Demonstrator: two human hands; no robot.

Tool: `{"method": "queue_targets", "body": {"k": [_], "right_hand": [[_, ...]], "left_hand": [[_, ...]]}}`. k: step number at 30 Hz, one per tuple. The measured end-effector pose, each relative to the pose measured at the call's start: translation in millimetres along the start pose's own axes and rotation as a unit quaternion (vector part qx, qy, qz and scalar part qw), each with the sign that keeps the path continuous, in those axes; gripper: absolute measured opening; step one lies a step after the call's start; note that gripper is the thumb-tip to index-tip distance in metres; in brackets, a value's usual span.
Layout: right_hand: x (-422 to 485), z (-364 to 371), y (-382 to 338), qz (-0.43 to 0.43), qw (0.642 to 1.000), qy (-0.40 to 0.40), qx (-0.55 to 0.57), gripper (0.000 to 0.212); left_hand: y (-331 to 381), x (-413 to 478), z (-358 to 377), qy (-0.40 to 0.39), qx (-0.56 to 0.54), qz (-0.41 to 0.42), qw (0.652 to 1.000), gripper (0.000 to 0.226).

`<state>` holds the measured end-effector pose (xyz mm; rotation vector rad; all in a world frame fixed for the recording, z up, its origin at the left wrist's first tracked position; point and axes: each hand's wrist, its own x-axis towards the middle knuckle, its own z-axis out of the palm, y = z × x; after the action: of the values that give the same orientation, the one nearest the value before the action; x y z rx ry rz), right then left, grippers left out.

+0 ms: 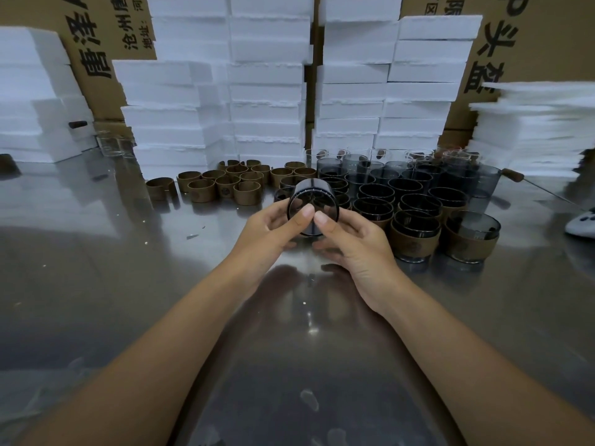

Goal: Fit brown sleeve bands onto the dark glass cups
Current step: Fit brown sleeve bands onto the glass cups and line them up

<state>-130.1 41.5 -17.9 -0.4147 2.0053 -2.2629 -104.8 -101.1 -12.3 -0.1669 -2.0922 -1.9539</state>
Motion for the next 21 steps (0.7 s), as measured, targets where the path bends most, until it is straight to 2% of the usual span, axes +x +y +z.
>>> {"method": "queue_targets", "body": {"k": [4,6,8,10,13,15,18,21], "right_hand": [[1,-3,1,-0.004,1.0,0.007,0.029,0.051],[4,-3,2,0.008,0.998,0.024,0.051,0.039],[7,-2,4,0.017,0.997,0.038,0.059,0.025],[8,-2,6,0.021,0.997,0.046,0.058,0.023],[9,1,7,0.019,0.998,0.053,0.04,0.034],[10,2,8,0.016,0.998,0.059,0.032,0.038],[12,3,10,0.015,0.997,0.064,0.034,0.039],[15,1,11,0.01,0.998,0.062,0.025,0.039]], "left_hand": [[-2,3,2,-0.013,0.001,-0.007,1.0,0.049],[-1,7,3,0.026,-0.032,-0.017,0.999,0.049],[-1,14,0,0.104,-0.047,-0.021,0.993,0.032],[-2,22,-5,0.175,-0.034,-0.032,0.983,0.014],[-6,41,-14,0.237,-0.011,-0.057,0.97,0.015],[-11,58,-22,0.261,0.053,-0.037,0.963,0.019],[-22,84,-37,0.258,0.208,-0.031,0.943,0.032],[-36,104,-53,0.202,0.43,-0.077,0.876,0.053]]}}
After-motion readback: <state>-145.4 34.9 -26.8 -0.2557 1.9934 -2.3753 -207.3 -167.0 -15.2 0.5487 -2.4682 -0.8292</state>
